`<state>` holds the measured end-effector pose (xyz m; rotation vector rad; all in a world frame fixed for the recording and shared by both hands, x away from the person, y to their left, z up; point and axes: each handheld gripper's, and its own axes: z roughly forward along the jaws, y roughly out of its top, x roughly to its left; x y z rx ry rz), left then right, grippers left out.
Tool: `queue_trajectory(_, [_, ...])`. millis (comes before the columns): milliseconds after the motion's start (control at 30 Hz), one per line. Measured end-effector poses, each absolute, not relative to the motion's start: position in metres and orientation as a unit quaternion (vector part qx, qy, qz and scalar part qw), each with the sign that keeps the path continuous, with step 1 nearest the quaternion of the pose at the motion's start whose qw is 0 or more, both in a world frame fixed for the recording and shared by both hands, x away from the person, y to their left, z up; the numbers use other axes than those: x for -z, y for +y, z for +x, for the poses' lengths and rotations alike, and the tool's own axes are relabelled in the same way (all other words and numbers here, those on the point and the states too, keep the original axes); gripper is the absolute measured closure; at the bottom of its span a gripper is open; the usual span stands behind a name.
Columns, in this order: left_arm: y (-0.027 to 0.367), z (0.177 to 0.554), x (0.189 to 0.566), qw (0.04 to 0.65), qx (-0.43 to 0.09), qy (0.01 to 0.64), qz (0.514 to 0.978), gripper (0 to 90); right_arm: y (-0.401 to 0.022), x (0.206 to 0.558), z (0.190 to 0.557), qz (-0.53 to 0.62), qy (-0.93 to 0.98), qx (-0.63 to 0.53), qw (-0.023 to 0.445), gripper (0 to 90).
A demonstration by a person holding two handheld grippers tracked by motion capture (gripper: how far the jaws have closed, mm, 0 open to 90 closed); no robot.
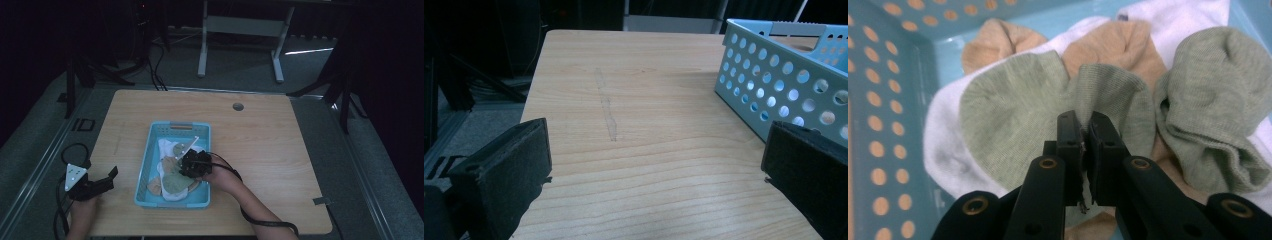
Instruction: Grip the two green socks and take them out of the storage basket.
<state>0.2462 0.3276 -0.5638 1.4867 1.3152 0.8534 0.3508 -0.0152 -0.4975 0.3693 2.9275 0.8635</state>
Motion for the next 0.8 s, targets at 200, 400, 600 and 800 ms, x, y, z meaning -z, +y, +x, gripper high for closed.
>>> queue_trajectory(200, [0.328,0.246,0.564,0.471,-0.349,0.537,0.607,0.0,-0.019,0.482,0.346,0.12,0.944,-0.306,0.032,85.6])
queue_trajectory(400, [0.328,0.246,0.564,0.47,-0.349,0.537,0.607,0.0,-0.024,0.458,0.339,0.11,0.935,-0.335,0.036,85.6])
queue_trajectory(600, [0.328,0.246,0.564,0.471,-0.349,0.538,0.607,0.0,-0.034,0.432,0.334,0.104,0.922,-0.368,0.049,85.6])
queue_trajectory(800, [0.328,0.246,0.564,0.47,-0.349,0.538,0.606,0.0,-0.053,0.407,0.336,0.113,0.907,-0.401,0.065,85.7])
